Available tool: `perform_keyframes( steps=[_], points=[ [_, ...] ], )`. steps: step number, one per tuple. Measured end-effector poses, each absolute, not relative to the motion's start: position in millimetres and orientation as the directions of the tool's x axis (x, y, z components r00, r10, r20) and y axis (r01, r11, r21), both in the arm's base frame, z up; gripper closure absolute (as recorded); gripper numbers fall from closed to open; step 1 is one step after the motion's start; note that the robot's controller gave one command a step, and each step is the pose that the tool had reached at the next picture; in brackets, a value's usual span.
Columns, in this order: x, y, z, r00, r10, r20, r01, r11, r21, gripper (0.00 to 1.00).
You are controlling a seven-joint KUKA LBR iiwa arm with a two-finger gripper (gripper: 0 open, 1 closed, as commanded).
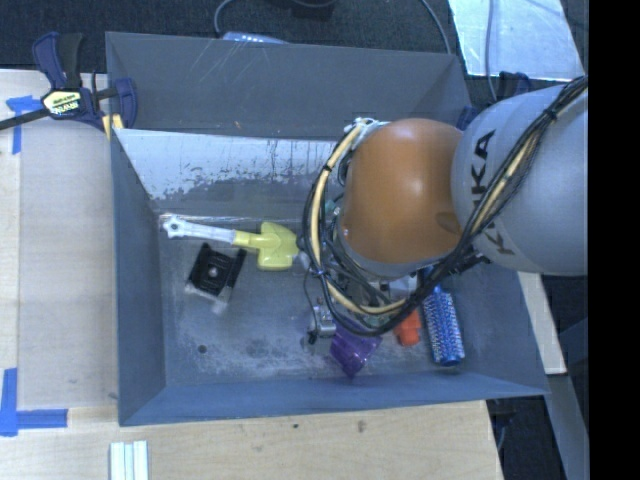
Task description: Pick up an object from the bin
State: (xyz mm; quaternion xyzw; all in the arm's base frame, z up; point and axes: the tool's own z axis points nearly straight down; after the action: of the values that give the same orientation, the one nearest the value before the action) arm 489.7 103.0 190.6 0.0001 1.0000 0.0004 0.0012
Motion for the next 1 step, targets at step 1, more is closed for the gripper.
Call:
perform_keyframes(
  steps=[1],
  points=[
    [505.7,130.7,165.6,-0.998,0.064,-0.007,0.064,0.998,0.001,0.0]
  ],
)
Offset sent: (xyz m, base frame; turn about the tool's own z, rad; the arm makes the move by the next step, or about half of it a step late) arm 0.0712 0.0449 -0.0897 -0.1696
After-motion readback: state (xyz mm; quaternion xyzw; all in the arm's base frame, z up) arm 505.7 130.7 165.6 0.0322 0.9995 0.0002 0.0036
